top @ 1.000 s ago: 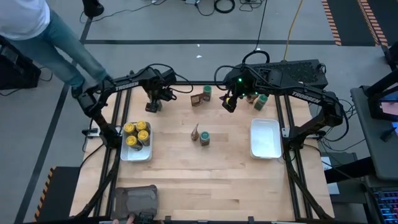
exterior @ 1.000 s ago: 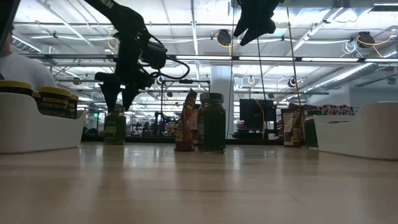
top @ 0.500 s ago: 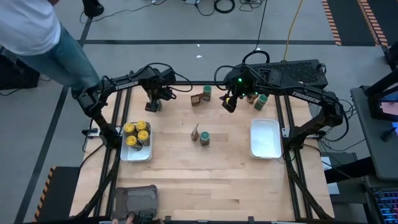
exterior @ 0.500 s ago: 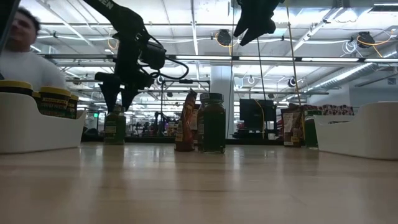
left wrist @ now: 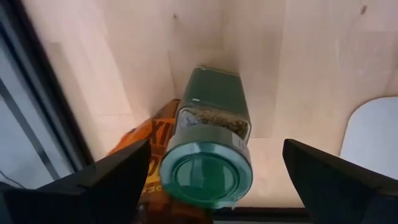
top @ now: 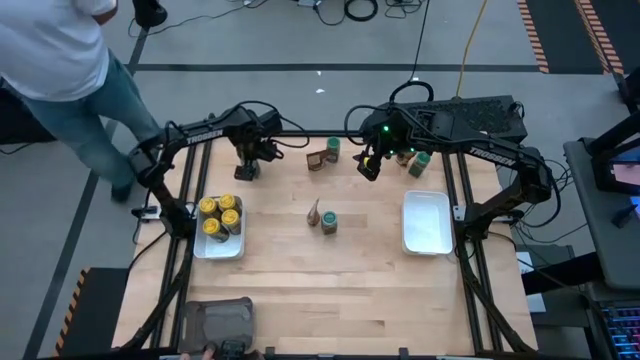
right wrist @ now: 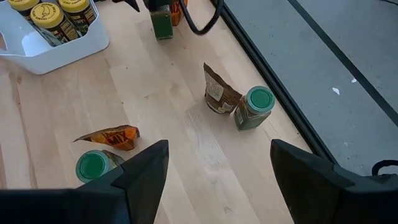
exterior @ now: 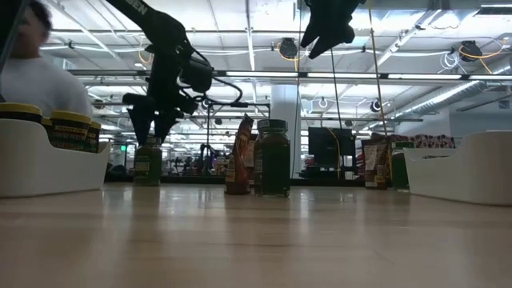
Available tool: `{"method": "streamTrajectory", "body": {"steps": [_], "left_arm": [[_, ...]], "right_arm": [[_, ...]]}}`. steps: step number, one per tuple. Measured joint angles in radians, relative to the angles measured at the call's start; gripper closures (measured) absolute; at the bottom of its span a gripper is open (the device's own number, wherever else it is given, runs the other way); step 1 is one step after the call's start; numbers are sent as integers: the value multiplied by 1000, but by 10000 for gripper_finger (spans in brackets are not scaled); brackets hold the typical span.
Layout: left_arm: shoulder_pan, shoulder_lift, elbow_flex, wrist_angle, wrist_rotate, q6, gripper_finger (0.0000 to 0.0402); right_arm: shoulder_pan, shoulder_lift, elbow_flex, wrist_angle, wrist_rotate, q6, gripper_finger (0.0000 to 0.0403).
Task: Sort spices by type
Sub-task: Put the top left green seasoning bottle into the black bin
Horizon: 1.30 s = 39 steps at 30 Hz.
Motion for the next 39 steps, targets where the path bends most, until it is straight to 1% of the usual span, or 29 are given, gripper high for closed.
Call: {"method": "streamTrajectory", "body": {"steps": [6,17,21,33,39], "left_arm": [[0,36,0,-10,-11,-15,34],[0,36,0,-2,-33,-15,38],[0,36,0,2,-37,-15,65],[0,36,0,5,-43,-15,187],[0,36,0,-4,-45,-15,191]], "right_arm": [[1,0,0,0,0,7,138],[1,0,0,0,0,3,138],[0,0,0,2,0,-10,138],[0,0,0,10,0,-19,138],[0,0,0,10,0,-27,138]]}}
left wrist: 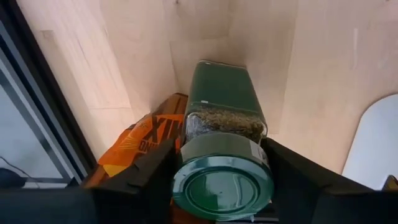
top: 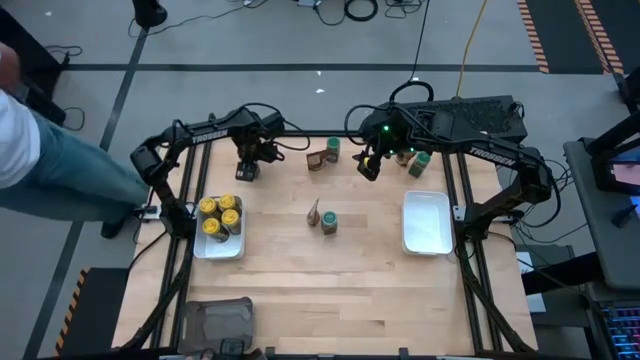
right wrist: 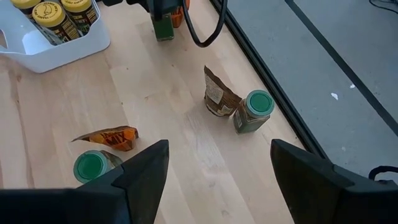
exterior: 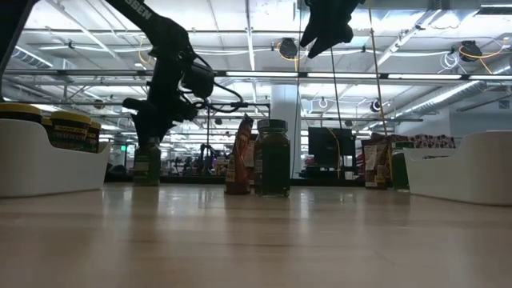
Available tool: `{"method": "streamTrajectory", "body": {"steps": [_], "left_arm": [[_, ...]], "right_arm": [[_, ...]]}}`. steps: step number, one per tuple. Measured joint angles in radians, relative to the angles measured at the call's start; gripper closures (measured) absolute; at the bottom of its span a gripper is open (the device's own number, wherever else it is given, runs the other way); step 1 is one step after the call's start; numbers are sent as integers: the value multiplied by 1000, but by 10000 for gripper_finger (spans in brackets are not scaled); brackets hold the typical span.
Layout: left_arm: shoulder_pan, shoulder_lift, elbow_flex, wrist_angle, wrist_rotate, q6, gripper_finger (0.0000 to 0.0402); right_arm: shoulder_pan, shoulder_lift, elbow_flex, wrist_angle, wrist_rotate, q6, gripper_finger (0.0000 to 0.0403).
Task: Sort spices by type
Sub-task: Put the top left green seasoning bottle into the black bin
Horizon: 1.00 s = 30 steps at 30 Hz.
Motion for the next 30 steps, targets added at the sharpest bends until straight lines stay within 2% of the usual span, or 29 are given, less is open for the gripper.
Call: {"method": "streamTrajectory", "body": {"steps": [8,16,24,30], "left_arm": [[0,-24,9,-13,-4,0,185],[-15,-79,107,-50,9,-29,183],[-66,-153,198,-61,183,-170,181],[-140,-216,202,-73,218,-209,181]], "right_arm": [[-4,0,0,2,0,-13,138],[-32,0,0,6,0,-10,138],[-47,0,0,6,-1,-25,138],[-77,0,0,5,0,-20,138]]}}
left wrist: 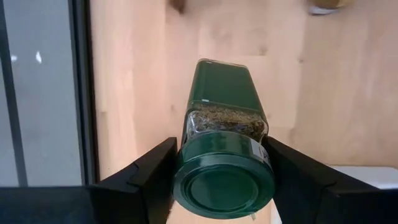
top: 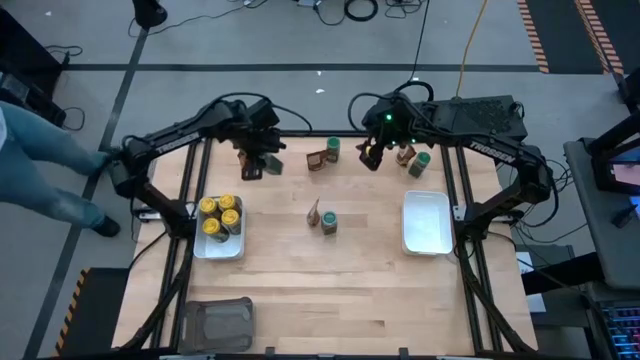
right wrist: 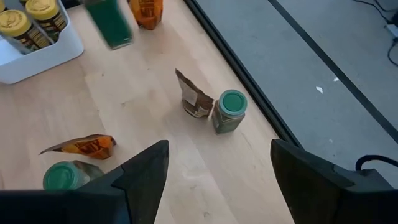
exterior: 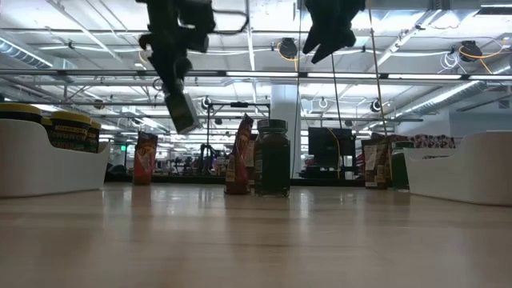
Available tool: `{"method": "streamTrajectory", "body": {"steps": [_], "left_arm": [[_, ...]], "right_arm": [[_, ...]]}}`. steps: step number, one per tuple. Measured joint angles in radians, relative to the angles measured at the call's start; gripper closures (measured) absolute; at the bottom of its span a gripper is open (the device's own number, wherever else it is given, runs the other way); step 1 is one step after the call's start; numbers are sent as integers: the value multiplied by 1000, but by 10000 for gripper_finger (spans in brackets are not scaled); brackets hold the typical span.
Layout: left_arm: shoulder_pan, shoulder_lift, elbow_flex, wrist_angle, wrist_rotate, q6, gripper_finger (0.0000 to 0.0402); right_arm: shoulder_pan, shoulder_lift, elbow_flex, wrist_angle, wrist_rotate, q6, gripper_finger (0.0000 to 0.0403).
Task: Sort spices by type
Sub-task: Put the top left green seasoning bottle into the black bin
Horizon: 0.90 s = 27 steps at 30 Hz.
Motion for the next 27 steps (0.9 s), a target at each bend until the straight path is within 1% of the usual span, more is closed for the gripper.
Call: {"method": "streamTrajectory", "body": {"steps": [5,8,11,14,18,22,27], "left_arm": [[-75,-45,0,0,2,-32,181],[-119,-67,0,0,10,-75,180],[-163,-80,0,-1,40,-115,180],[-204,-90,0,-1,42,-166,180],[-253,-102,0,-1,48,-268,180],[-315,-117,4,-31,96,-378,180],[-424,-152,33,-91,109,-570,180]], "right_arm": [[-8,0,0,-2,-1,17,138],[-12,0,0,-1,-1,12,138],[-19,0,0,-1,-1,10,138],[-30,0,0,-1,-1,4,138],[-46,0,0,7,-1,-12,138],[-53,0,0,46,-3,-42,138],[-54,0,1,93,-5,-110,138]]}}
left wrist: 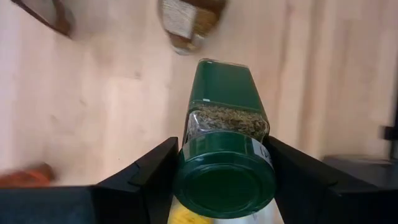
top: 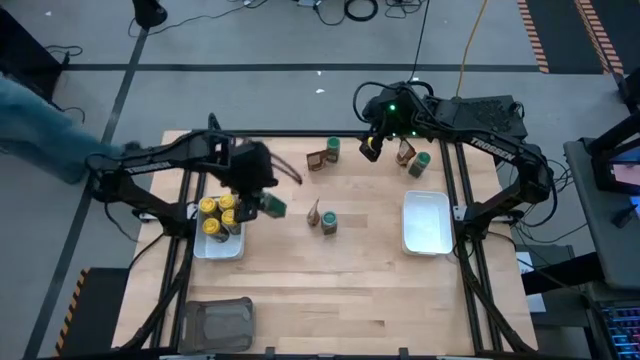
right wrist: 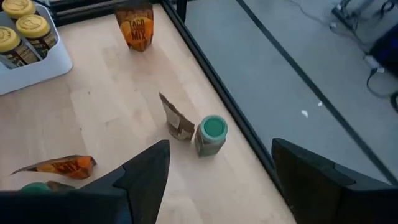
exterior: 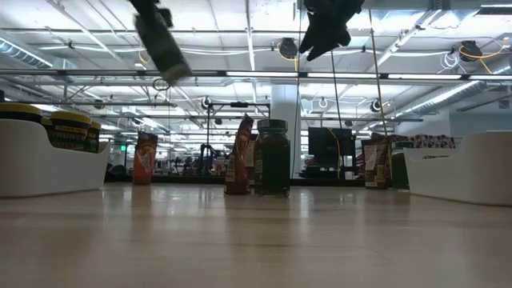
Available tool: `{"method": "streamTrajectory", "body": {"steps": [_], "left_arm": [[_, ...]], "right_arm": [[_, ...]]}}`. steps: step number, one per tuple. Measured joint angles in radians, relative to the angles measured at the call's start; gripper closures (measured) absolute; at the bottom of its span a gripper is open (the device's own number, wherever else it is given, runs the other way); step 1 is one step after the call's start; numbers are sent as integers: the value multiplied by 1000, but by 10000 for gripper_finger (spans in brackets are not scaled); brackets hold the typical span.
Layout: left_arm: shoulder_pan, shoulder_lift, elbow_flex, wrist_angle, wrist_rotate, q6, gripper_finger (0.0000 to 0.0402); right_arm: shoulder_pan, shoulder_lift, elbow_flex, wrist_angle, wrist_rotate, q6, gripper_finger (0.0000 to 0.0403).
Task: Sort spices by type
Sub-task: Put the top left green seasoning bottle into the black bin
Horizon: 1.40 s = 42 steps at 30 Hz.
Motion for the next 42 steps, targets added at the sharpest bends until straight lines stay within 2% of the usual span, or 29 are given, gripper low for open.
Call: {"method": "streamTrajectory", "body": {"steps": [10,17,21,27,32,38,42], "left_arm": [[-259,-100,7,-41,0,-520,180],[-443,-95,7,-35,-12,-805,180],[-553,-71,7,-32,-10,-865,180],[-699,-56,7,-43,-12,-869,180],[-807,-53,-11,-82,-32,-869,180],[-904,-1,-27,-91,-31,-848,180],[-954,59,-27,-91,8,-819,180]], "right_arm": [[0,0,0,70,-7,-116,138],[0,0,0,136,-155,-142,138],[14,0,0,137,-184,-91,138],[70,0,0,121,-184,49,138],[140,0,0,173,-179,149,138],[210,0,0,199,-177,264,138],[266,0,0,199,-157,295,138]]}}
